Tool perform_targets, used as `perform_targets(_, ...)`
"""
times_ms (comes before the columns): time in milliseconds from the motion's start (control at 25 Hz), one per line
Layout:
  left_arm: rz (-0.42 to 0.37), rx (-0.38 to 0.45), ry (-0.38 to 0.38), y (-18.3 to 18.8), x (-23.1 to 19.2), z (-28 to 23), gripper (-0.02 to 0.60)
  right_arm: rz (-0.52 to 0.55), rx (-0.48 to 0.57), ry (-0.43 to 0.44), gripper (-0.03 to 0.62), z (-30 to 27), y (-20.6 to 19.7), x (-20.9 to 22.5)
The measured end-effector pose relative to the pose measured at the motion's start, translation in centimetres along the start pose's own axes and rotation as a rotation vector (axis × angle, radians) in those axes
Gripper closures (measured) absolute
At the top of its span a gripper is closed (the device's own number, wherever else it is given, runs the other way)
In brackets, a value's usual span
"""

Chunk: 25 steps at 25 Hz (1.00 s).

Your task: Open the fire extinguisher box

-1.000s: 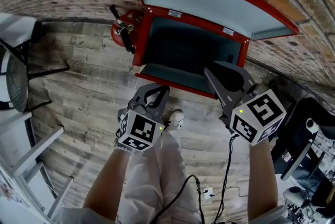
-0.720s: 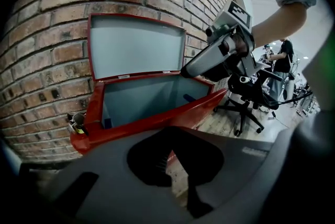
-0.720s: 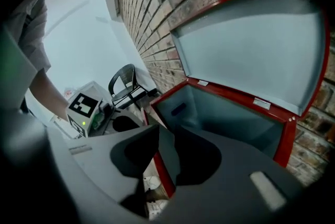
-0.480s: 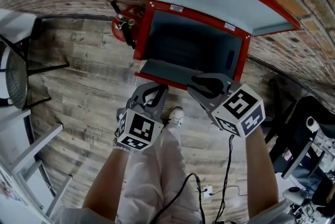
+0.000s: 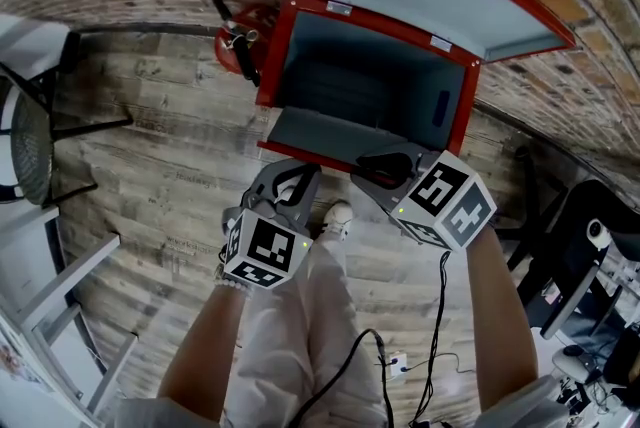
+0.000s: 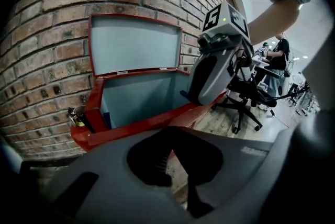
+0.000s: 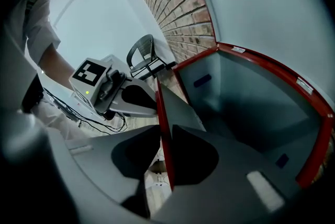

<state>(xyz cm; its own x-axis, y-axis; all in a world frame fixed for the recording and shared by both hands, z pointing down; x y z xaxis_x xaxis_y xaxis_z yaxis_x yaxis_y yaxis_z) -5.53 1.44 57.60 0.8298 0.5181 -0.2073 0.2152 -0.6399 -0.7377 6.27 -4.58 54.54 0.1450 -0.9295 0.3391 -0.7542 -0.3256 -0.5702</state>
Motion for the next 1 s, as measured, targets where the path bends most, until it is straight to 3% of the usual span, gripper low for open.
perform_targets(400, -0.001, -0.01, -0.006, -1.0, 0.6, 0.6, 0.583, 0.026, -0.053, 0.066, 0.522, -0.9, -0.4, -0.8)
perform_targets(1000, -0.004, -0.049, -0.037, -3.5, 1.2, 4.3, 0.583, 0.011, -0.097, 0.083, 0.53, -3.5, -3.0, -4.2)
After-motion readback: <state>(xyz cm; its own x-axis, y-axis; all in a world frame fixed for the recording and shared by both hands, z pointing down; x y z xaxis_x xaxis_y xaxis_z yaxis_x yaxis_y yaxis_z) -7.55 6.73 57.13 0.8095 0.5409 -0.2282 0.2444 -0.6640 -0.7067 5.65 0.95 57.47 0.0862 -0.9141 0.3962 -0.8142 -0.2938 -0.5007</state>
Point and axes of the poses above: the fingertips, and each gripper's own axes: z backward along the fingers, x to its right, y out of its top, the point moved 7 cm from there along z, backward along the fingers, and after that the axes turned 8 degrees about z, right-handed, at the moved point
